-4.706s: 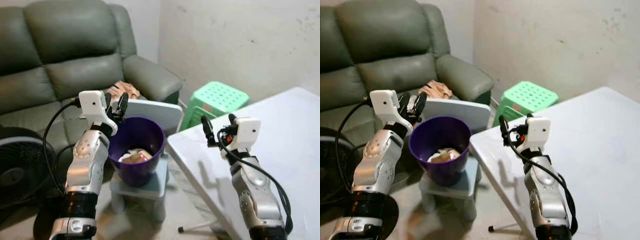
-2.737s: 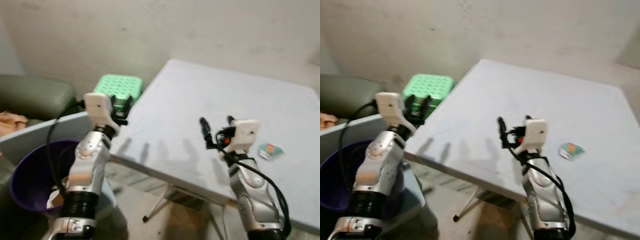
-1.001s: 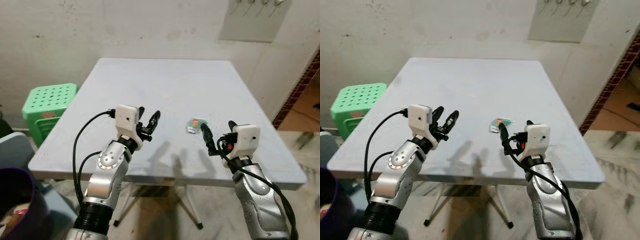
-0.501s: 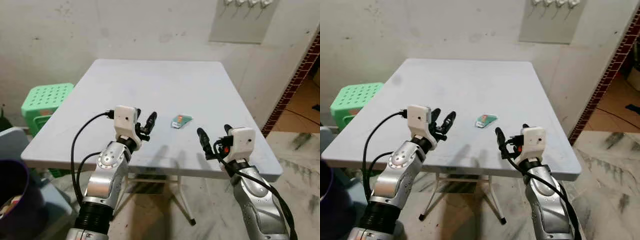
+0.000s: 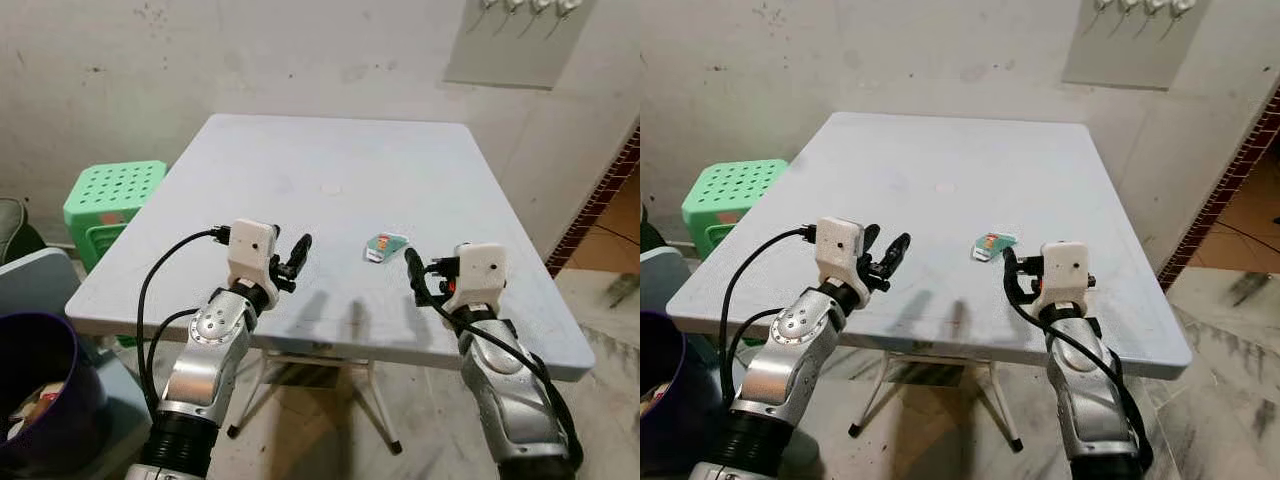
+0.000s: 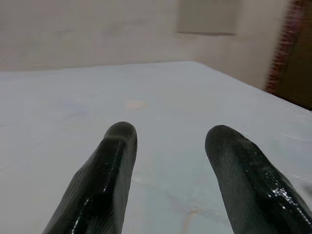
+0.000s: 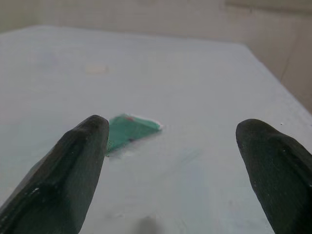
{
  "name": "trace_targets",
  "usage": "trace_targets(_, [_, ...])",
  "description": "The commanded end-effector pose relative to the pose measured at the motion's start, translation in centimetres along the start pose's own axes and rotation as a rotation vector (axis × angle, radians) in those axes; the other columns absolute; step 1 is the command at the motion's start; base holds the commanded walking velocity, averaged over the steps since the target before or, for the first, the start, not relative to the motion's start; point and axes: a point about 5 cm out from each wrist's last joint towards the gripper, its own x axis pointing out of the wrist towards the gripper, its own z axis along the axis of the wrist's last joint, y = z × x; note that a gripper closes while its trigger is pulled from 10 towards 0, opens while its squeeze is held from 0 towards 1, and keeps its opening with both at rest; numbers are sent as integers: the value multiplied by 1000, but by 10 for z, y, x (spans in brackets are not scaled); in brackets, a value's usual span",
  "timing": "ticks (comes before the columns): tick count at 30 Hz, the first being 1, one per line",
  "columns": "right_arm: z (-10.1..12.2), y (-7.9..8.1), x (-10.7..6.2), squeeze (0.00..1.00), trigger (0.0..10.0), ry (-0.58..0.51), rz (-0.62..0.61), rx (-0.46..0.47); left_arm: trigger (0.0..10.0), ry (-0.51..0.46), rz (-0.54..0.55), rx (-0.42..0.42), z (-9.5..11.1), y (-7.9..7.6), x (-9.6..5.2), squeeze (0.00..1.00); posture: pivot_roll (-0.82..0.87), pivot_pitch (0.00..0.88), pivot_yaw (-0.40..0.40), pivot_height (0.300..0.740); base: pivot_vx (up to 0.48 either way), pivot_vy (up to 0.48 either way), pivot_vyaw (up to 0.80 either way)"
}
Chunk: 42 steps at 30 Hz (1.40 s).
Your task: Picking trash to rubbish bin
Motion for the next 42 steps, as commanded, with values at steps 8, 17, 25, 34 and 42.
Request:
trace_targets(8, [14, -11, 23, 0, 10000, -63, -20, 15, 10000, -46, -165, 14, 15, -5, -3, 0, -7, 101, -23, 715, 0, 0, 0])
trace_targets(17, [25, -2, 39, 0, 10000, -104, 111, 86, 10000, -40, -218, 30, 18, -9, -6, 0, 6, 169, -28, 715, 0, 0, 0])
trace_targets(25, [25, 9, 52, 0, 10000, -87, 150, 127, 10000, -44, -207, 8, 22, -6, -13, 0, 10, 222, -27, 715, 0, 0, 0])
trace_targets(34, [33, 25, 65, 0, 10000, -102, 181, 151, 10000, -43, -207, -3, 24, -10, -14, 0, 20, 230, -26, 715, 0, 0, 0])
trace_targets(42, [43, 34, 71, 0, 10000, -125, 200, 171, 10000, -52, -201, -11, 27, -12, -13, 0, 26, 227, -29, 715, 0, 0, 0])
